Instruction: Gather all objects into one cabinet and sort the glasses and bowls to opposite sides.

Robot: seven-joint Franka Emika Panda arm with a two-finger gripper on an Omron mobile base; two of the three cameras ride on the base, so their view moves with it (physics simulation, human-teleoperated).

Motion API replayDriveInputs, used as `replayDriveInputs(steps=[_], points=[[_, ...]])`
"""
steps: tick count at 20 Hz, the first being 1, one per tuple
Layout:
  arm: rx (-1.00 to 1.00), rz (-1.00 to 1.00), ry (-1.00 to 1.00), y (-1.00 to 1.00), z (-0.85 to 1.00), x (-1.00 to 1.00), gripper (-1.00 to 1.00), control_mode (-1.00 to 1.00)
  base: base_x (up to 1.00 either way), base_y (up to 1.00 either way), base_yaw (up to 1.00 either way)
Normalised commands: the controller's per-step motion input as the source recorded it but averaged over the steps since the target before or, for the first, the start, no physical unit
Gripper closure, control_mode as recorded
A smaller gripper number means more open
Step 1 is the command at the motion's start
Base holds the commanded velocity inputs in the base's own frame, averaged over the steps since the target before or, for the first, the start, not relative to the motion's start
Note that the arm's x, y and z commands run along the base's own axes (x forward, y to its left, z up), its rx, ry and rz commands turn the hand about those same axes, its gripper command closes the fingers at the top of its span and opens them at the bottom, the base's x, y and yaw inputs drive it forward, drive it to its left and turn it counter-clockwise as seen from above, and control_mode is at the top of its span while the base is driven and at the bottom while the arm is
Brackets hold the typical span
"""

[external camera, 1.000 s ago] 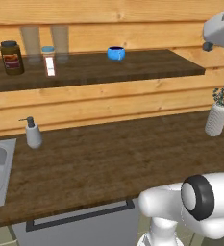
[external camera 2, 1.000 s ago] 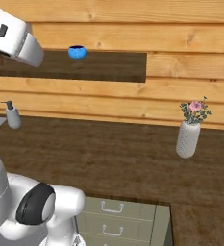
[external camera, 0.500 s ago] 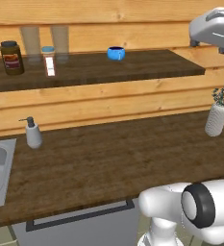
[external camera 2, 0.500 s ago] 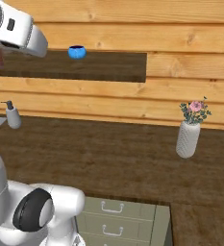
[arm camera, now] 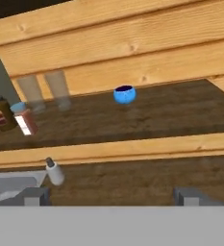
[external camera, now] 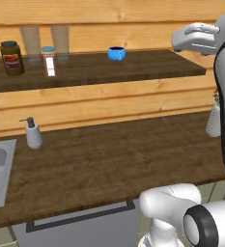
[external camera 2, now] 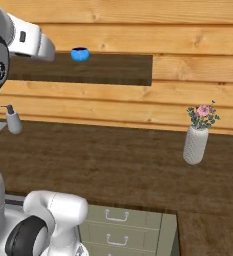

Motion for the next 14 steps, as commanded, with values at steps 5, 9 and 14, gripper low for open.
replayDriveInputs(steps=[5, 9, 14], points=[[-0.09, 0.0, -0.18, 0.01, -0.29, 0.48, -1.0, -1.0, 0.0, 0.0, 0.0], [0.0, 0.0, 0.0, 0.0, 0.0, 0.45, -1.0, -1.0, 0.0, 0.0, 0.0], [-0.01, 0.0, 0.0, 0.05, 0.0, 0.42, -1.0, -1.0, 0.0, 0.0, 0.0]])
